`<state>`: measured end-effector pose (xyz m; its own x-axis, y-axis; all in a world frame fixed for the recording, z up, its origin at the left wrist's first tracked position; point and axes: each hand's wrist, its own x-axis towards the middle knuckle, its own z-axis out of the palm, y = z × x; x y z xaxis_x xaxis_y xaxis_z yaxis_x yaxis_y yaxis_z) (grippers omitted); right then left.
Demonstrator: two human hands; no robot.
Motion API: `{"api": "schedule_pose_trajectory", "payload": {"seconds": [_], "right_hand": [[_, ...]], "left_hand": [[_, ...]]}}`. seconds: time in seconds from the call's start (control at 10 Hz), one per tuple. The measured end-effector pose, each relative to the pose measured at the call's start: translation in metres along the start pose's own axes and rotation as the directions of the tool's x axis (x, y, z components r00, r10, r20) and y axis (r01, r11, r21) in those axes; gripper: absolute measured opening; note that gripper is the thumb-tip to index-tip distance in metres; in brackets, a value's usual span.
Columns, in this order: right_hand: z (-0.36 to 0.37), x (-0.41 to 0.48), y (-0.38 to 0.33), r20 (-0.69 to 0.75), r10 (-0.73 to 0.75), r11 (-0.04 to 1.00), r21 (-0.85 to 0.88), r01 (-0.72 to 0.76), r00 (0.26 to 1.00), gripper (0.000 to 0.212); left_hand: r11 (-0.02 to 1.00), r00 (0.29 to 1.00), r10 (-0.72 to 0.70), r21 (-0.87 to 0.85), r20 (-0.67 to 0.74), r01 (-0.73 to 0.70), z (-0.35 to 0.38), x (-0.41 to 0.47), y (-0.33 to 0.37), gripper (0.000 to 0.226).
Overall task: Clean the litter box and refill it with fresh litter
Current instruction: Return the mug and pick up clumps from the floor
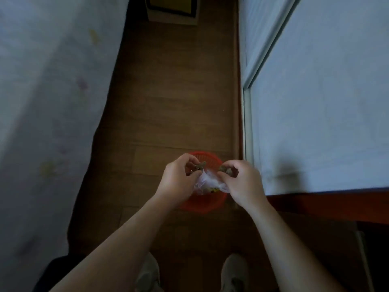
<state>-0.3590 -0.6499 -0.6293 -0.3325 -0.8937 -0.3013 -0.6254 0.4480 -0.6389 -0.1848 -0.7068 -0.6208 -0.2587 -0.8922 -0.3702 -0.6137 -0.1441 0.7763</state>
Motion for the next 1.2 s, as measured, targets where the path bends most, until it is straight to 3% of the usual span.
{"api": "schedule_pose_trajectory", "payload": {"seconds": [0.2,0.4,0.6,0.9,1.2], "right_hand": [[0.106,0.063,0.094,-0.025,0.062,0.997,0.040,-0.061,0.998,0.022],[0.123,0.070,0.111,-0.021,0.058,0.996,0.064,-0.056,0.998,0.036],[0.110,0.067,0.100,-0.031,-0.006,1.000,0.020,0.007,1.000,0.040],[0.097,0.054,0.071,-0.071,-0.068,0.998,-0.015,0.067,0.995,0.035],[0.003,-0.025,-0.044,-0.013,-0.116,0.990,-0.083,0.115,0.993,0.043]], "left_hand": [[0.998,0.997,-0.007,0.058,0.079,0.003,0.095,0.076,-0.107,0.018],[0.997,0.998,-0.029,0.068,0.064,0.025,0.113,0.087,-0.125,0.027],[0.990,1.000,0.001,0.138,0.018,-0.003,0.099,0.081,-0.116,0.041],[0.994,0.997,0.056,0.093,-0.060,-0.050,0.076,0.062,-0.106,0.043],[0.984,0.992,0.104,0.153,-0.076,-0.091,-0.027,-0.026,-0.003,0.047]]}}
